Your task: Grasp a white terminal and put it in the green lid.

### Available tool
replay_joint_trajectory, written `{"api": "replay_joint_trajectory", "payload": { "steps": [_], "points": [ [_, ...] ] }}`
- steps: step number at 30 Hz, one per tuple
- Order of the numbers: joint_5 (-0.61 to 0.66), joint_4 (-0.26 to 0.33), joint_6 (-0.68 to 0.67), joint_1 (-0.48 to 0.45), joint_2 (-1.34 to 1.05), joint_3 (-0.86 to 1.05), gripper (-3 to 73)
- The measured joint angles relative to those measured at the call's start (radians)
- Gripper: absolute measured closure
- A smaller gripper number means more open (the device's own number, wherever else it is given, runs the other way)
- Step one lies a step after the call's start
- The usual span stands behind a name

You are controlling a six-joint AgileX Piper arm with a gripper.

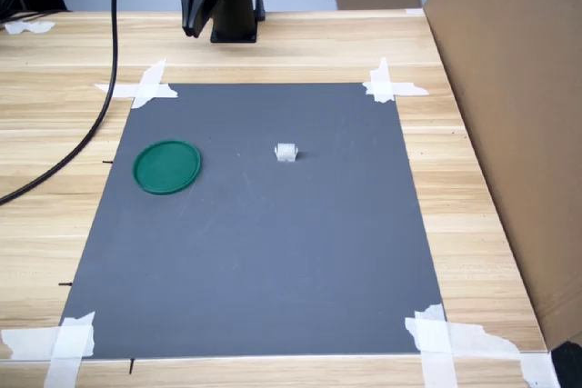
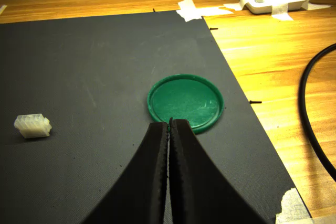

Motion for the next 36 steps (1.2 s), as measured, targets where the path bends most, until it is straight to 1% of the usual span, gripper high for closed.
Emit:
{"api": "replay_joint_trajectory", "payload": {
  "steps": [8,12,14,16,19,22,25,32,36],
  "points": [
    [-0.004,0.001,-0.005,0.001,0.022,0.0,72.3],
    [0.0,0.024,-0.007,0.001,0.07,-0.018,72.3],
    [-0.002,0.042,-0.013,0.001,0.149,-0.073,72.3],
    [-0.002,0.047,-0.032,0.001,0.201,-0.096,72.3],
    [-0.002,0.07,-0.075,0.007,0.283,-0.145,72.3],
    [-0.002,0.079,-0.111,0.052,0.325,-0.177,72.3],
    [-0.005,0.086,-0.164,0.148,0.38,-0.225,72.3],
    [-0.009,0.086,-0.277,0.199,0.554,-0.294,72.3],
    [-0.011,0.086,-0.285,0.282,0.634,-0.353,72.3]
  ]
}}
